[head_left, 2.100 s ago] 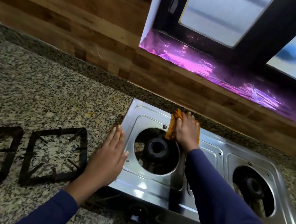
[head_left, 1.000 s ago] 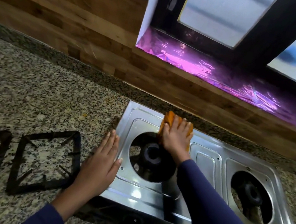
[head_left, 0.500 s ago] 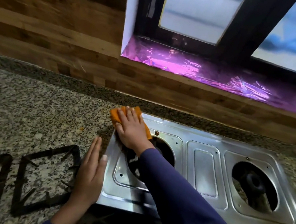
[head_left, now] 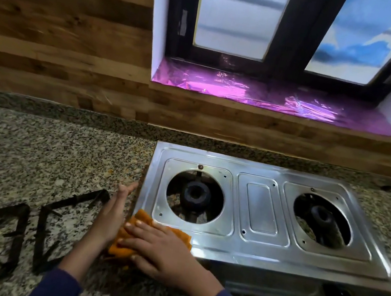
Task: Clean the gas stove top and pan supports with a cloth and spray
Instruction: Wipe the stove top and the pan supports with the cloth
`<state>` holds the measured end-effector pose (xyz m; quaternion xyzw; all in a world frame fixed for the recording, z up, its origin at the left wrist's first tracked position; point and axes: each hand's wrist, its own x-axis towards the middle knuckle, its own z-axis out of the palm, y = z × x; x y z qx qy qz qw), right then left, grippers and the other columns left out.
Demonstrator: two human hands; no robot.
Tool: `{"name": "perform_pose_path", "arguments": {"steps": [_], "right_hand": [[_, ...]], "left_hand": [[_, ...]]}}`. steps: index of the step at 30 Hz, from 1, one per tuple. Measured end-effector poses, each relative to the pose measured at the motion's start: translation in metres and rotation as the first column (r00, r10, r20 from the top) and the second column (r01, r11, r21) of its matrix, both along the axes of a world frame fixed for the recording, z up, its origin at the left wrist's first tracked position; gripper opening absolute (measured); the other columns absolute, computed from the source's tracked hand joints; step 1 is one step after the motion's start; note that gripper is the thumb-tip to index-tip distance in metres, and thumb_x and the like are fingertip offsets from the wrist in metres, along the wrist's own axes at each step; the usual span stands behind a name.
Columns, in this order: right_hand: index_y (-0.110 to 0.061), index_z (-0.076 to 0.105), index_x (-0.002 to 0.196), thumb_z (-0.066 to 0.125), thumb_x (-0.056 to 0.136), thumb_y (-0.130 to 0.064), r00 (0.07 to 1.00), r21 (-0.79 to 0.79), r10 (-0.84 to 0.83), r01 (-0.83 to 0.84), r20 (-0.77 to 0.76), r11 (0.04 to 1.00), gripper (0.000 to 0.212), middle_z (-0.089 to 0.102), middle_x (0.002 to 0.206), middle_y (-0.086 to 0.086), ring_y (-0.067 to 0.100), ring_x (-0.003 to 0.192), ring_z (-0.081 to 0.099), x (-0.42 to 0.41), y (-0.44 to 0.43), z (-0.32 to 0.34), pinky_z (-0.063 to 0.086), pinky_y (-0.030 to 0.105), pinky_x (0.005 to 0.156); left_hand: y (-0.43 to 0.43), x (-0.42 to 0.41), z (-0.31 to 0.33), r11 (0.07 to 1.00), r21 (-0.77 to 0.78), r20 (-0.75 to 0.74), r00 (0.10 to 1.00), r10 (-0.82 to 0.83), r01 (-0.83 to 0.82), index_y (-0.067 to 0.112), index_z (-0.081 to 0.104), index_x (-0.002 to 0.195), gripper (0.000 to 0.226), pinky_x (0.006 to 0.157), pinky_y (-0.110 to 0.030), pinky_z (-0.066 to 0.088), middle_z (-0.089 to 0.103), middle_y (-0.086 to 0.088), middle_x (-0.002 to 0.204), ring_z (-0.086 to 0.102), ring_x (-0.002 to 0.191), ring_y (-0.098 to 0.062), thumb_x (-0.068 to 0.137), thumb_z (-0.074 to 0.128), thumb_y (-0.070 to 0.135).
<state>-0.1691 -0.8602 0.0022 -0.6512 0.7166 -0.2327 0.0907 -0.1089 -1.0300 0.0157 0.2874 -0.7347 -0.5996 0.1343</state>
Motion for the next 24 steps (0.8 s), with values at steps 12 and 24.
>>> {"name": "perform_pose_path", "arguments": {"steps": [12, 24], "right_hand": [[-0.028, 0.06, 0.131, 0.047, 0.096, -0.038, 0.848, -0.085, -0.53, 0.529, 0.012, 0.844, 0.038, 0.048, 0.146, -0.011, 0.007, 0.138, 0.041, -0.03, 0.12, -0.004, 0.035, 0.038, 0.112], [-0.018, 0.038, 0.149, 0.049, 0.096, -0.037, 0.923, 0.121, -0.359, 0.375, -0.137, 0.919, 0.058, 0.022, 0.162, 0.01, 0.028, 0.15, 0.014, 0.019, -0.06, 0.002, 0.007, 0.049, 0.121]], "left_hand": [[0.022, 0.008, -0.009, 0.964, 0.195, -0.019, 0.984, -0.179, 0.18, 0.032, 0.012, 0.153, 0.13, 0.119, -0.034, 0.005, 0.006, 0.024, 0.156, 0.008, 0.141, 0.004, 0.046, 0.015, 0.105], [-0.01, 0.008, 0.006, 0.94, 0.34, 0.005, 1.0, -0.018, 0.016, 0.013, 0.045, 0.141, 0.087, 0.103, -0.034, 0.04, 0.053, -0.006, 0.137, 0.051, 0.123, -0.02, 0.087, 0.009, 0.071]]}}
